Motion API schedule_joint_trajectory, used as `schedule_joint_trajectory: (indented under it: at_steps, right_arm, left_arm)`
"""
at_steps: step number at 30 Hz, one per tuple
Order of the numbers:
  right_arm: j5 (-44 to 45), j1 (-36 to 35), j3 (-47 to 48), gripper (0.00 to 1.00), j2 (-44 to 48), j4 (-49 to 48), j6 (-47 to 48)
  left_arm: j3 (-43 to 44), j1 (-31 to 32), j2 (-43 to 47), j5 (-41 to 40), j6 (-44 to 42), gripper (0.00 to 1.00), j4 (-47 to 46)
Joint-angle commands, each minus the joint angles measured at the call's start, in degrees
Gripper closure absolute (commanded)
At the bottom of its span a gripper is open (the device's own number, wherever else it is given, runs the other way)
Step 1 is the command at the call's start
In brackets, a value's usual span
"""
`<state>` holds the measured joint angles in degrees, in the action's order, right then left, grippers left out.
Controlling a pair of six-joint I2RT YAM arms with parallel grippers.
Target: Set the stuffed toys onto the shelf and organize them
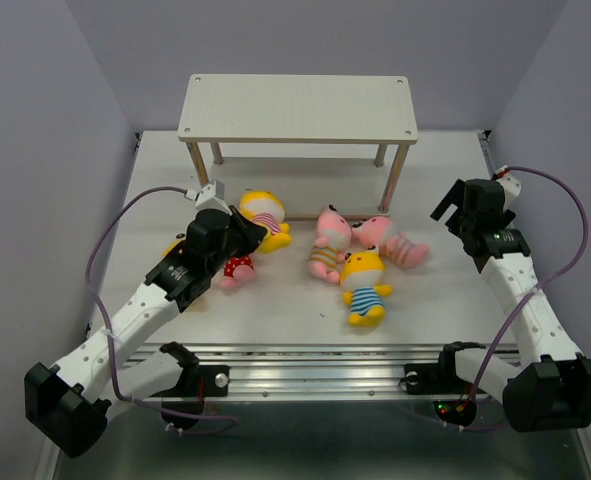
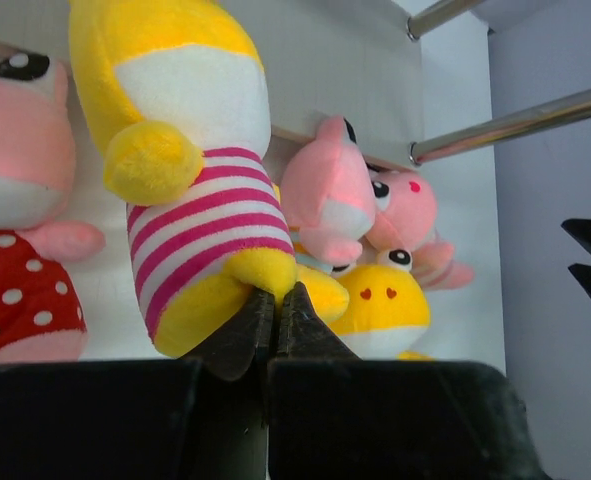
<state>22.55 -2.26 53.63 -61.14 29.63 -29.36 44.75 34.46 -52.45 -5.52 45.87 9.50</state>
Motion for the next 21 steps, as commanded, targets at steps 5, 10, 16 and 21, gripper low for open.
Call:
schedule_joint_trajectory:
  at_steps: [5, 10, 16, 21]
  right_arm:
    - [0.05, 0.33, 1.39, 0.00, 0.41, -0.62, 0.10]
    - [-0.22, 0.33, 1.66, 0.00, -0.47, -0.54, 0.45]
    - [-0.48, 0.33, 1.48, 0.00, -0.12, -0.54, 0.45]
    - [-0.57, 0.33, 1.57, 0.00, -0.03, -0.54, 0.45]
  left_arm:
    - [-3.00, 0.00, -4.68, -8.99, -6.04, 1.00, -24.75]
    - [-3.36, -1.32, -9.24, -6.26, -7.72, 1.00, -31.81]
    - [-2.65, -3.16, -14.52, -5.29, -6.85, 1.00, -35.51]
    - [-3.44, -4.75, -19.18, -5.03, -4.83, 1.00, -40.08]
